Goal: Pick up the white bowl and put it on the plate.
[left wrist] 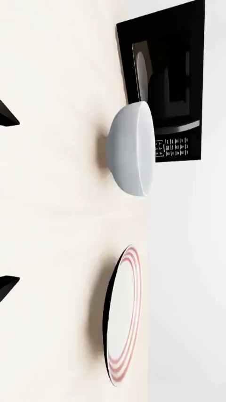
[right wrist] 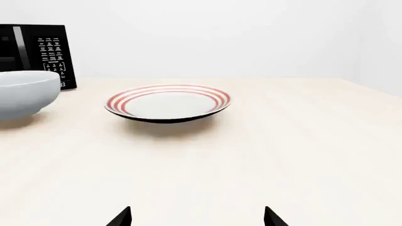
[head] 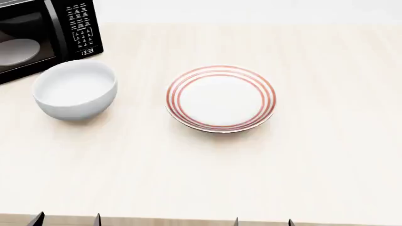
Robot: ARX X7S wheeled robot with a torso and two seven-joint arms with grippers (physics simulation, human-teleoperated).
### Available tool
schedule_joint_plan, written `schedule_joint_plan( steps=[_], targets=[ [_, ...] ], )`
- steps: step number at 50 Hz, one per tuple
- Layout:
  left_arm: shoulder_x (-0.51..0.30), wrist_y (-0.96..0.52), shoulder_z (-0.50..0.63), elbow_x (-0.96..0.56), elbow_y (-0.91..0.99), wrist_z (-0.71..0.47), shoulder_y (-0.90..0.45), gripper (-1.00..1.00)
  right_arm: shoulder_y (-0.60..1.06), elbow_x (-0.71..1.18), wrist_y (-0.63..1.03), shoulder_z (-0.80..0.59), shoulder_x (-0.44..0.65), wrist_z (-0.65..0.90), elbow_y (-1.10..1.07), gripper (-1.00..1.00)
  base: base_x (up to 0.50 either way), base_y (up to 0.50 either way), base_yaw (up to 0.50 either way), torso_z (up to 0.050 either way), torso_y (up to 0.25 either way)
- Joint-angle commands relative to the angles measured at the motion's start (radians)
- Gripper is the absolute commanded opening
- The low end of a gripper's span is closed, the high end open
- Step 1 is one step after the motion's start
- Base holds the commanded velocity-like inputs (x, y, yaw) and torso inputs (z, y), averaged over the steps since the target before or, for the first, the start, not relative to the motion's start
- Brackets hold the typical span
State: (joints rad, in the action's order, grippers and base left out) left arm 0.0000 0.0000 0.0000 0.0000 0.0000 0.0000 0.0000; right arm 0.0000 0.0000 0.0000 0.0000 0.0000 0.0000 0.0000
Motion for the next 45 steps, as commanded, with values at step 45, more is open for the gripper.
schedule_joint_plan(
  steps=[45],
  targets=[
    [-0.079,-0.101,0.075,0.059,0.412,-0.147,0.049,1.0,-0.095,-0.023,0.187,-0.109,0.076,0.168,-0.552,1.0,0.0,0.0,0.0,0.0,0.0]
  ],
)
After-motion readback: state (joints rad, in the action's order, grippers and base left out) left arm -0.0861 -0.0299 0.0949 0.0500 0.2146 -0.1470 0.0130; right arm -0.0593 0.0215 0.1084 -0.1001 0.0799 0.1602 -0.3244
